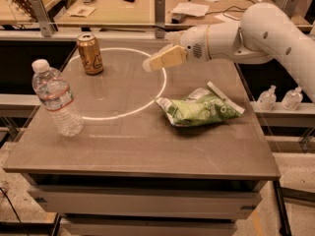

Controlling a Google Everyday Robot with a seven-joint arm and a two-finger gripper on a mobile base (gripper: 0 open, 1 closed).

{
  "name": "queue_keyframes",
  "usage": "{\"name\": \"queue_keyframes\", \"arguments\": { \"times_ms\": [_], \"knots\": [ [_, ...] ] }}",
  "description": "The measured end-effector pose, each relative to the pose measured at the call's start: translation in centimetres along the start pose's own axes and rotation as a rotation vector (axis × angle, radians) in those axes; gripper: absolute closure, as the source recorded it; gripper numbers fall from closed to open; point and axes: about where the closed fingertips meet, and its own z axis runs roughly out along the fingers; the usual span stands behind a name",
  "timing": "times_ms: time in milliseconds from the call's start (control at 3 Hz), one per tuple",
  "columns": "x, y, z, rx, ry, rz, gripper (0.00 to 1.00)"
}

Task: Knock orange can over

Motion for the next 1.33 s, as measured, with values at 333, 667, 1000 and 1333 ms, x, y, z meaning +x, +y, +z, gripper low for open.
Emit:
{"name": "queue_keyframes", "arguments": {
  "times_ms": [333, 667, 1000, 1333],
  "knots": [
    [0.0, 0.0, 0.0, 0.0, 0.0, 0.0, 0.0],
    [0.9, -0.5, 2.0, 0.016, 0.037, 0.02, 0.0],
    [2.6, -1.2, 5.3, 0.035, 0.063, 0.056, 0.0],
    [3.1, -1.9, 7.9, 0.035, 0.02, 0.071, 0.0]
  ]
}}
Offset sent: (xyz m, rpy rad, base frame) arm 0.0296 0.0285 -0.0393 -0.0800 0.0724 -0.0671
